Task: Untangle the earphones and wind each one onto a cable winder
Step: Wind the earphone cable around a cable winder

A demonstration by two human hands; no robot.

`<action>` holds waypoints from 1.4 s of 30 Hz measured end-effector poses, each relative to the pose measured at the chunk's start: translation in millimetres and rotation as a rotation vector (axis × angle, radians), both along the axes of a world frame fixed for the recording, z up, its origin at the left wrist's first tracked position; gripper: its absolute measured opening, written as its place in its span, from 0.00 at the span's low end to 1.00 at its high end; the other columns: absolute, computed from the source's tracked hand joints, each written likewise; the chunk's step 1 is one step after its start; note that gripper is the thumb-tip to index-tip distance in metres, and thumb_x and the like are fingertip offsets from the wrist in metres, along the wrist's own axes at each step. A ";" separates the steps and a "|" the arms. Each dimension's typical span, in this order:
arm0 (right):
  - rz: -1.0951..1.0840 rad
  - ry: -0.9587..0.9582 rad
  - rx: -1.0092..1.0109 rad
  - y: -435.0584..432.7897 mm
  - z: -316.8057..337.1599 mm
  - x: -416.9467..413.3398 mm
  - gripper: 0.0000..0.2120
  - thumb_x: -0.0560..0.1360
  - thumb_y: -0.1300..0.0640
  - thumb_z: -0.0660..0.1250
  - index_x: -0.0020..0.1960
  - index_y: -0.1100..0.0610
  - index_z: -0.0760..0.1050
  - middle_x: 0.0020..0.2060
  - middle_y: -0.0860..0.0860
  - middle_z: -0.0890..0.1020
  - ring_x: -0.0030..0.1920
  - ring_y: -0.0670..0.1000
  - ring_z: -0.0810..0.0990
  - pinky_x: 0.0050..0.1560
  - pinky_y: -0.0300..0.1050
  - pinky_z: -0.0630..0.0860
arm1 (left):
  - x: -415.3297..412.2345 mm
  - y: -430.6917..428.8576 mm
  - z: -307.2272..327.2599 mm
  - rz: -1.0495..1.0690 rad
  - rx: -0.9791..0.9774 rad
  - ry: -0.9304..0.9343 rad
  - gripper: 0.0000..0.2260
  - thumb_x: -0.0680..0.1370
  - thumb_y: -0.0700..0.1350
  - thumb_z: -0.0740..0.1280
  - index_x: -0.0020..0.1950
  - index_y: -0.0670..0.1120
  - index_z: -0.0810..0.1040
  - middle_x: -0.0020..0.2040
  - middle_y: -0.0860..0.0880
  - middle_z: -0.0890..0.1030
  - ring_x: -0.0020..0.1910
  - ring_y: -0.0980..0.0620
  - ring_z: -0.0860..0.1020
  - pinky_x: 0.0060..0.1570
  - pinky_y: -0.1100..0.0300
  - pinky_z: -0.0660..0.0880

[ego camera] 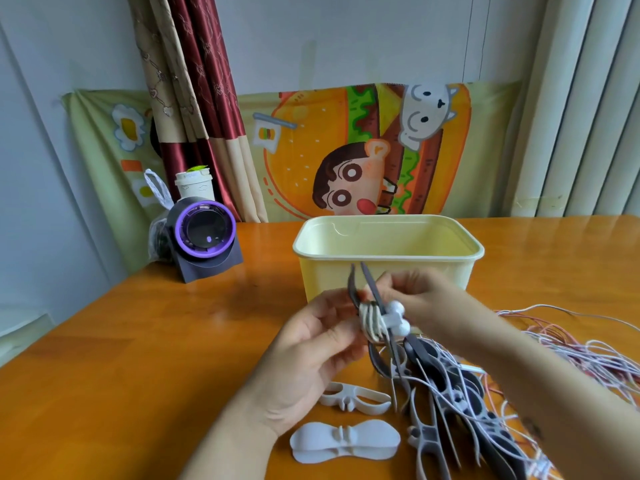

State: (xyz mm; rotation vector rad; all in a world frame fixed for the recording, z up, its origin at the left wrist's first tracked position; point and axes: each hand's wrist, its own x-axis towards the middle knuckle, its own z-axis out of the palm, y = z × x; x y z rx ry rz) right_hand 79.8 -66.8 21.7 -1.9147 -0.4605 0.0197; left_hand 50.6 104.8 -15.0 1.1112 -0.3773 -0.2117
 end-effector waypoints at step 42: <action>-0.115 -0.472 -0.323 21.7 17.3 -25.2 0.06 0.73 0.58 0.71 0.49 0.54 0.82 0.39 0.46 0.84 0.42 0.40 0.80 0.46 0.28 0.74 | 5.3 -4.5 -6.8 0.260 0.118 -0.032 0.16 0.74 0.52 0.63 0.58 0.44 0.77 0.49 0.41 0.81 0.46 0.48 0.83 0.49 0.51 0.80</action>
